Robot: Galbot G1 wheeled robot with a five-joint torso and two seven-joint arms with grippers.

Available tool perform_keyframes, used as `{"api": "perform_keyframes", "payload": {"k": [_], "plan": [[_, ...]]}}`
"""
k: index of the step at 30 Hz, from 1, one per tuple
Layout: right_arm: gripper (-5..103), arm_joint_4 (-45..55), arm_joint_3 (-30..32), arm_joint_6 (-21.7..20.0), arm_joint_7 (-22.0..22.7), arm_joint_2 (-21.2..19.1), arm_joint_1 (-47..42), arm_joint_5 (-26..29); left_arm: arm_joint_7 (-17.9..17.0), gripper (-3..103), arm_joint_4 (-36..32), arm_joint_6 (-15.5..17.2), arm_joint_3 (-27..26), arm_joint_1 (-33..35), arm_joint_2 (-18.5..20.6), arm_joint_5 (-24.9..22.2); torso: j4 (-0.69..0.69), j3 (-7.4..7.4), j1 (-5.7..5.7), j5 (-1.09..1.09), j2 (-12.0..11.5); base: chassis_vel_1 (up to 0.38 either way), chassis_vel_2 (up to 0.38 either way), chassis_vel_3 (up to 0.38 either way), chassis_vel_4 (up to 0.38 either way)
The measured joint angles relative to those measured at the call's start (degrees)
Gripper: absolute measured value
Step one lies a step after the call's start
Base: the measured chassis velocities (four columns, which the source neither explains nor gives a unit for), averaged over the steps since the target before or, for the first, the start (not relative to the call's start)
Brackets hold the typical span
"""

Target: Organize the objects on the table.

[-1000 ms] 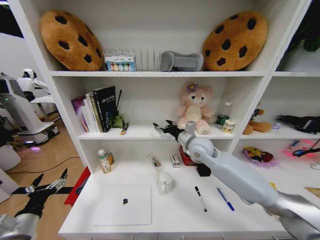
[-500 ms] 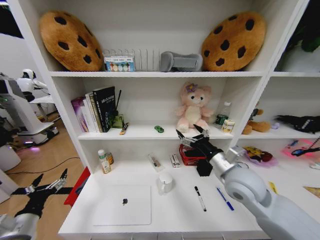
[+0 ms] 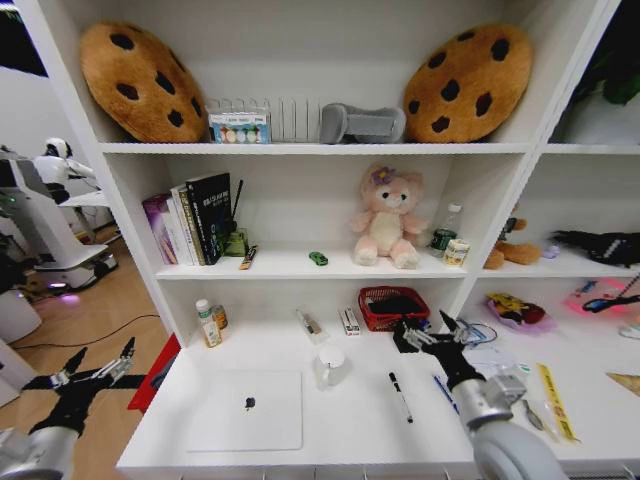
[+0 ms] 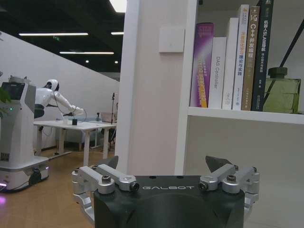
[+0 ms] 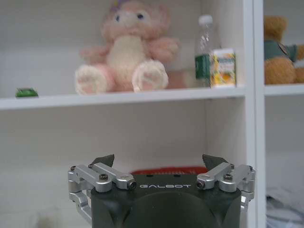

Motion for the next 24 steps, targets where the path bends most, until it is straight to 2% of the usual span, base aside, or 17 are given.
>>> {"api": "perform_keyframes", "payload": {"k": [3, 5, 7, 9, 10, 12, 13, 17, 19, 24], "plan": [[100, -1.7, -0.5, -1.4, 2.0, 0.8, -1.2, -0.1, 0.0, 100, 0.0, 0.0, 0.0, 0.0, 0.0, 0.0, 0.00, 0.00, 0.00, 0.00, 0.0, 0.000, 0.000, 0.000, 0.000], [100, -3.7, -1.9, -5.2, 4.4, -0.2, -1.8, 2.0, 0.0, 100, 0.0, 0.0, 0.0, 0.0, 0.0, 0.0, 0.00, 0.00, 0.00, 0.00, 0.0, 0.000, 0.000, 0.000, 0.000], [100, -4.0, -2.2, -5.9, 4.6, -0.4, -1.7, 2.5, 0.0, 100, 0.0, 0.0, 0.0, 0.0, 0.0, 0.0, 0.00, 0.00, 0.00, 0.00, 0.0, 0.000, 0.000, 0.000, 0.000], [100, -5.3, -3.5, -10.4, 5.7, -2.3, -1.1, 6.1, 0.0, 100, 0.0, 0.0, 0.0, 0.0, 0.0, 0.0, 0.00, 0.00, 0.00, 0.00, 0.0, 0.000, 0.000, 0.000, 0.000], [100, -5.3, -3.5, -10.4, 5.7, -2.3, -1.1, 6.1, 0.0, 100, 0.0, 0.0, 0.0, 0.0, 0.0, 0.0, 0.00, 0.00, 0.00, 0.00, 0.0, 0.000, 0.000, 0.000, 0.000], [102, -6.2, -5.2, -16.2, 7.7, -4.6, 1.5, 12.9, 0.0, 100, 0.0, 0.0, 0.0, 0.0, 0.0, 0.0, 0.00, 0.01, 0.00, 0.00, 0.0, 0.000, 0.000, 0.000, 0.000], [100, -6.7, -6.2, -18.4, 8.9, -5.5, 3.3, 15.7, 0.0, 100, 0.0, 0.0, 0.0, 0.0, 0.0, 0.0, 0.01, 0.01, 0.00, 0.00, 0.0, 0.000, 0.000, 0.000, 0.000], [99, -7.6, -8.3, -21.2, 10.8, -7.0, 6.9, 18.7, 0.0, 100, 0.0, 0.0, 0.0, 0.0, 0.0, 0.0, 0.02, 0.01, 0.01, 0.00, 0.0, 0.000, 0.000, 0.000, 0.000], [98, -8.6, -9.7, -24.8, 13.1, -8.8, 9.9, 23.0, 0.0, 100, 0.0, 0.0, 0.0, 0.0, 0.0, 0.0, 0.02, 0.01, 0.02, 0.00, 0.0, 0.000, 0.000, 0.000, 0.000], [98, -10.3, -10.0, -27.0, 13.0, -10.9, 11.5, 24.7, 0.0, 100, 0.0, 0.0, 0.0, 0.0, 0.0, 0.0, 0.00, 0.01, 0.01, 0.00, 0.0, 0.000, 0.000, 0.000, 0.000]]}}
